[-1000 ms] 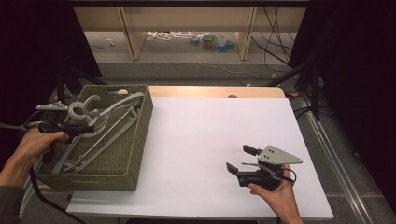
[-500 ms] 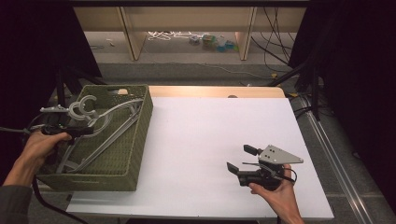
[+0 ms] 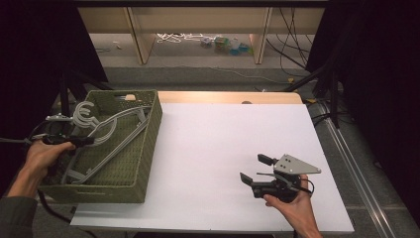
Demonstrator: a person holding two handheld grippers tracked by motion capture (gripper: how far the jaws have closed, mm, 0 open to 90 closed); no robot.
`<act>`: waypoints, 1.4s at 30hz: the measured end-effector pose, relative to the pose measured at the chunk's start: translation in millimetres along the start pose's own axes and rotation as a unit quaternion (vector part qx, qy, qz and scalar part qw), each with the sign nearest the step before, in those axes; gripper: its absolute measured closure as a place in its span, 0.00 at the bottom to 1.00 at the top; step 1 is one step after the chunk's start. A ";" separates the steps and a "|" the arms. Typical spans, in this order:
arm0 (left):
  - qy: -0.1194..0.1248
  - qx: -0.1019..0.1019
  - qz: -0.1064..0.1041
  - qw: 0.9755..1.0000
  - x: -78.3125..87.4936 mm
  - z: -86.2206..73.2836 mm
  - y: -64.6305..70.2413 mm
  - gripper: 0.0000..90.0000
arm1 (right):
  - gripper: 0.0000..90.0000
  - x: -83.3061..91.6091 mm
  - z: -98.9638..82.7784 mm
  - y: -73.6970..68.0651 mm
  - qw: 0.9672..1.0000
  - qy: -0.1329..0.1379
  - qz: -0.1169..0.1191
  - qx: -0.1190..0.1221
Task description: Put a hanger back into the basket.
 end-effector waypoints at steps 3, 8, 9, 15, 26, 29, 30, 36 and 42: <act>0.011 0.014 0.007 1.000 0.5 -2.6 -2.3 0.75 | 0.18 -1.7 0.4 0.0 1.000 0.007 -0.002 0.003; 0.048 0.027 0.024 0.998 8.0 1.5 -3.1 0.62 | 0.18 -1.9 0.5 1.3 1.000 0.011 -0.002 0.005; 0.032 0.013 0.026 0.999 13.2 0.4 -4.7 0.60 | 0.18 -1.0 -0.1 0.0 1.000 0.004 0.001 -0.002; 0.085 0.028 0.032 0.995 23.1 7.9 10.0 0.48 | 0.18 0.7 0.1 0.2 1.000 -0.002 -0.002 0.000; 0.178 0.017 0.032 0.983 61.7 19.8 55.6 0.36 | 0.18 0.8 2.1 1.8 1.000 0.016 -0.006 -0.006; 0.209 0.011 0.023 0.978 71.9 23.7 76.4 0.34 | 0.18 -0.2 2.9 1.8 1.000 0.024 -0.010 -0.003; 0.221 0.009 0.018 0.975 74.3 24.7 84.6 0.32 | 0.18 -0.2 3.0 1.6 1.000 0.024 -0.010 -0.002; 0.261 -0.017 -0.016 0.965 74.1 26.1 134.6 0.23 | 0.18 0.5 3.1 1.7 1.000 0.027 -0.008 -0.009; 0.270 -0.052 -0.048 0.960 64.7 24.6 176.0 0.20 | 0.18 1.7 3.7 1.9 1.000 0.029 -0.006 -0.007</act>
Point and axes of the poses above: each handheld gripper's, and its own axes: x roughly backward along the jaws, z roughly out of its top, y roughly to its right, the point moved 6 cm from there along -x, roughly forward along the jaws, and after that the axes turned 11 degrees about -z, right-handed, at the moved point
